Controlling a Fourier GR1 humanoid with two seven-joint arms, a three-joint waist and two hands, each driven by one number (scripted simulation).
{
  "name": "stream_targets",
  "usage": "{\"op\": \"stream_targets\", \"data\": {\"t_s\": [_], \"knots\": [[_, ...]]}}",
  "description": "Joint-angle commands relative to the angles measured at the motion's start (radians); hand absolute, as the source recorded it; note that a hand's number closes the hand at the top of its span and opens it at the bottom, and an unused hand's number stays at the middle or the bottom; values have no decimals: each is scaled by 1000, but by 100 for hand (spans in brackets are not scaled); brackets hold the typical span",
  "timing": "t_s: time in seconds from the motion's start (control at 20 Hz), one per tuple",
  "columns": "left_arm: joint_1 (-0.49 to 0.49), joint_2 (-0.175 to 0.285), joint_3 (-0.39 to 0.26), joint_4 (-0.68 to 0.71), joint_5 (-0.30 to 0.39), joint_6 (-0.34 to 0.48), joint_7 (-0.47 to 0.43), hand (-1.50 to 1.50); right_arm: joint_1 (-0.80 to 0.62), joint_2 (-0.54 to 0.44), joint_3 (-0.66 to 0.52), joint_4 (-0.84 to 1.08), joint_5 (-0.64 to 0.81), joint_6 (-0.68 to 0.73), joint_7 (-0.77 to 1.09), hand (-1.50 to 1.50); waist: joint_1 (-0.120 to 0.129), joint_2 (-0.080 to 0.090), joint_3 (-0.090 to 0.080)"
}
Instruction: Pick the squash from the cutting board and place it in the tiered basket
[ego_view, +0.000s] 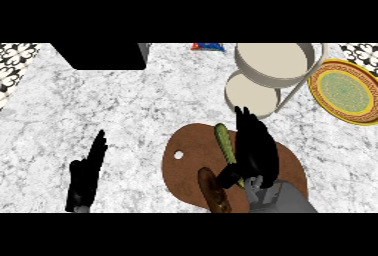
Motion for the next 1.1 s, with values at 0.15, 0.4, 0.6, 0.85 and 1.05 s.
{"op": "stream_targets", "data": {"t_s": [0.15,0.4,0.6,0.85,1.05], "knots": [[10,-9,14,3,-2,-11,-12,0,-6,65,-29,116,22,98,97,-150,-2,0,0],[-31,-19,18,12,-14,1,27,0,-20,118,-44,142,11,186,171,-150,-7,0,0],[29,-5,31,-8,-4,-25,-22,0,-40,119,-76,195,0,185,143,-150,1,0,0],[17,-37,18,-1,-29,-13,-16,0,-37,119,-84,207,-2,175,125,-150,-1,0,0],[35,-37,-3,-61,-57,8,27,0,-10,87,-150,206,-16,247,72,-150,-4,-1,1]]}}
